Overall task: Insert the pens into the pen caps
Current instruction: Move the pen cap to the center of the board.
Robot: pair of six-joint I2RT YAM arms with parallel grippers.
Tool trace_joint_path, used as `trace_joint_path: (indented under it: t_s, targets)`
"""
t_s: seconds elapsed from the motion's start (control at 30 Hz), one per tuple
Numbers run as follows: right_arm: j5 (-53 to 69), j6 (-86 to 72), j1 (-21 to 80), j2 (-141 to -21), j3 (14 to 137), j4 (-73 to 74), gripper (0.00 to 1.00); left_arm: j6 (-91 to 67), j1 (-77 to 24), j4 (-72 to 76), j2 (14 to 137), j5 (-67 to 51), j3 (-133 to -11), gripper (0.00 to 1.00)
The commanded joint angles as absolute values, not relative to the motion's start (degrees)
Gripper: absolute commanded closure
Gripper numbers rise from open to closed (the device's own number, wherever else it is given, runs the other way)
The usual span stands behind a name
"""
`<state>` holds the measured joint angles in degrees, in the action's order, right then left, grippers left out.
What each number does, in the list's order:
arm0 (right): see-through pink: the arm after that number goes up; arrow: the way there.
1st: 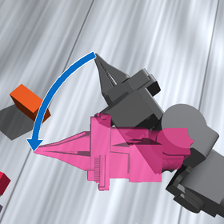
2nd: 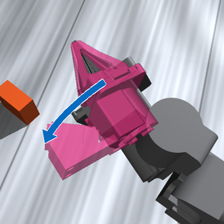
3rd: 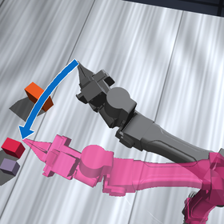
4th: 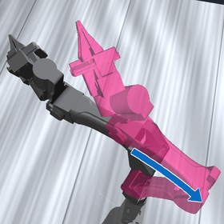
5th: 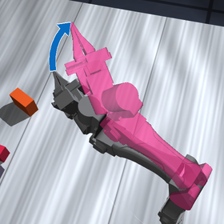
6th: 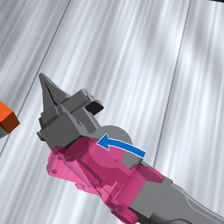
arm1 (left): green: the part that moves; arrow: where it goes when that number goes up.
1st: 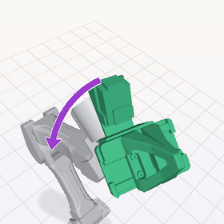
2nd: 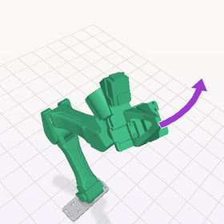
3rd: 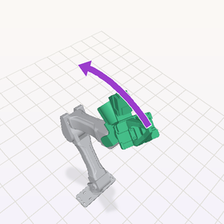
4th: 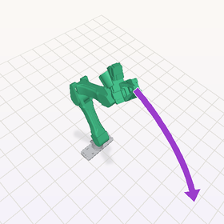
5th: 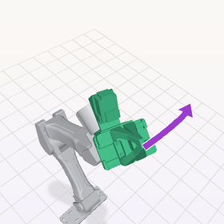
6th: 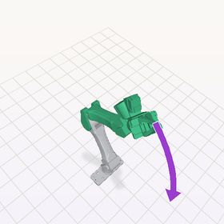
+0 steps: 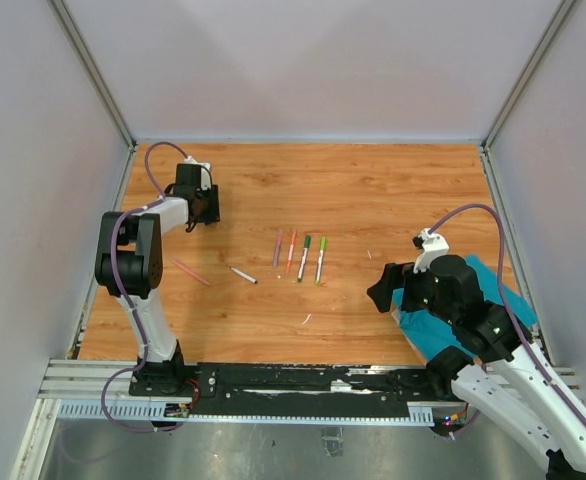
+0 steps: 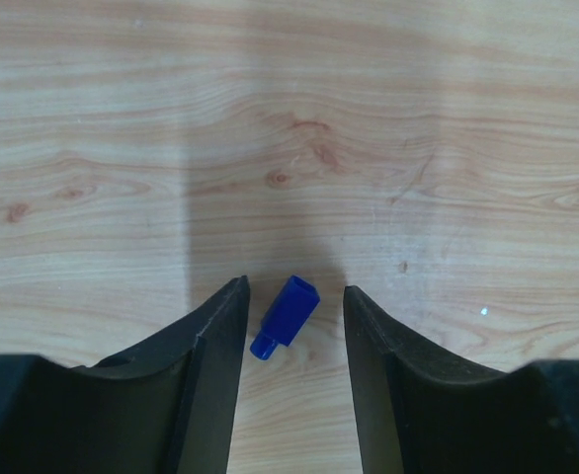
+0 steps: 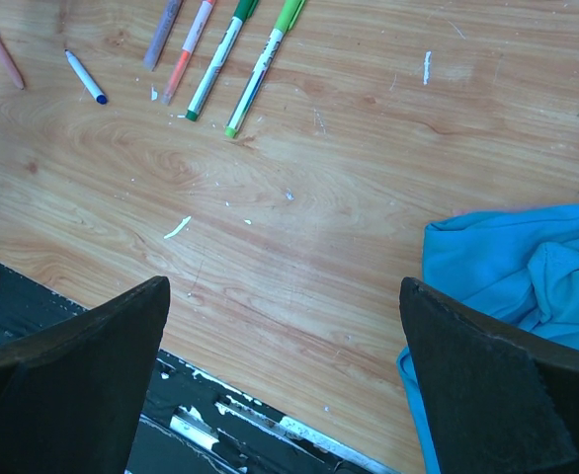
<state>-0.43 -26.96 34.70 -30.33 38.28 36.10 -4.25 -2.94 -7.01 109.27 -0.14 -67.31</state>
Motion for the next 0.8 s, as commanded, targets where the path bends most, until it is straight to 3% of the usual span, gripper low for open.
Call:
trace_joint_path:
  t_s: [0.0, 0.23, 0.77]
  targets:
    - [0.4, -26.5, 34.1, -30.2, 39.3, 35.1, 0.01, -4.0, -2.5, -7.5, 109.1, -1.0, -65.3, 0.52]
    - [0.4, -26.4, 34.1, -30.1, 39.1, 35.1, 0.01, -3.9, -2.5, -7.8, 109.7, -1.2, -65.0, 0.57]
    - [0.5, -26.7, 34.2, -29.4, 38.8, 35.3, 0.01, -7.6, -2.7, -7.2, 104.0, -1.0, -61.6, 0.94]
